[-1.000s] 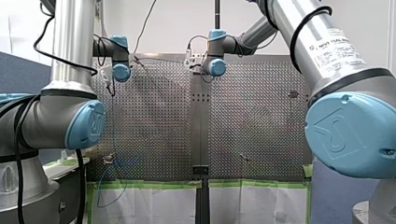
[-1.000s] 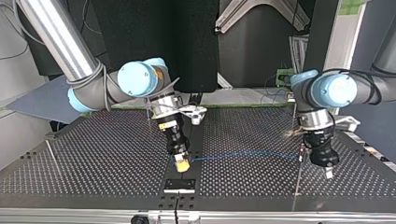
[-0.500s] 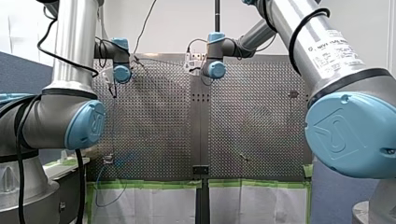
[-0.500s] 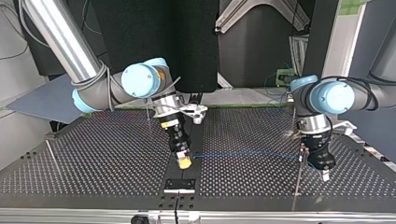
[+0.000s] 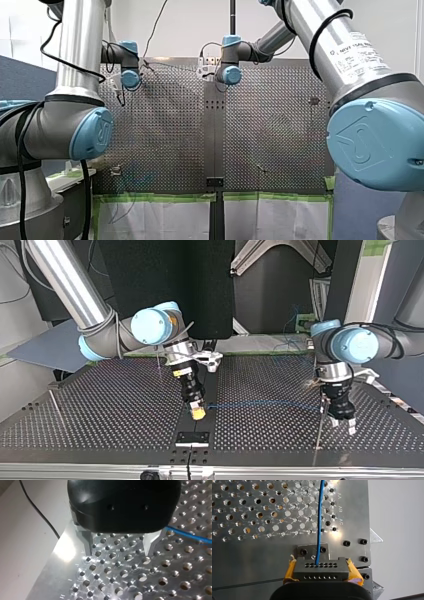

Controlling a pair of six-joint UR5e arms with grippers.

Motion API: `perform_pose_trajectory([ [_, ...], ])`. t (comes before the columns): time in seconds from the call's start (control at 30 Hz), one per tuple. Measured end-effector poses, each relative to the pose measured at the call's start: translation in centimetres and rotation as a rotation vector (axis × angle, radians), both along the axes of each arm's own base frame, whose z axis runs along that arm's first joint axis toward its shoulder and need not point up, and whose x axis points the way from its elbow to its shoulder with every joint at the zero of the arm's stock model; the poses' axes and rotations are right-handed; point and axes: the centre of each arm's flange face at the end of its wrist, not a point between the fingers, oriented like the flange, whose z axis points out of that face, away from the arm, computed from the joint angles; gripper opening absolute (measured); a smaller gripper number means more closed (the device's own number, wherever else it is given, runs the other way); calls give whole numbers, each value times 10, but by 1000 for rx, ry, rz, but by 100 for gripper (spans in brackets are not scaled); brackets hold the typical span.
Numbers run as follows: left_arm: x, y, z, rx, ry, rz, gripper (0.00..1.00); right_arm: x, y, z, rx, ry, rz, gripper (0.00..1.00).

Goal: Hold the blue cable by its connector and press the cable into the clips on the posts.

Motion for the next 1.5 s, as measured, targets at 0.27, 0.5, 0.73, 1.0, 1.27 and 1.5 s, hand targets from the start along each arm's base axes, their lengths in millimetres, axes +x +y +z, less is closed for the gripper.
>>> perform_pose_trajectory([
  [0.27, -9, 0, -7, -15, 68, 61, 100, 0, 0, -1, 5, 4, 0, 0],
  [0.5, -21, -15, -14, -14, 138, 22, 100, 0, 2, -2, 10, 8, 2, 0],
  [0.73, -44, -19, -9, -50, 102, -10, 100, 1, 3, -2, 11, 12, 3, 0],
  [1.0, -78, -25, -7, -76, 93, -40, 100, 2, 4, -3, 14, 16, 5, 0],
  [1.27, -104, -28, -17, -54, 156, -45, 100, 2, 5, -3, 15, 21, 5, 0],
  [1.5, -124, -36, -9, -47, 136, -99, 100, 2, 6, -3, 13, 23, 6, 0],
])
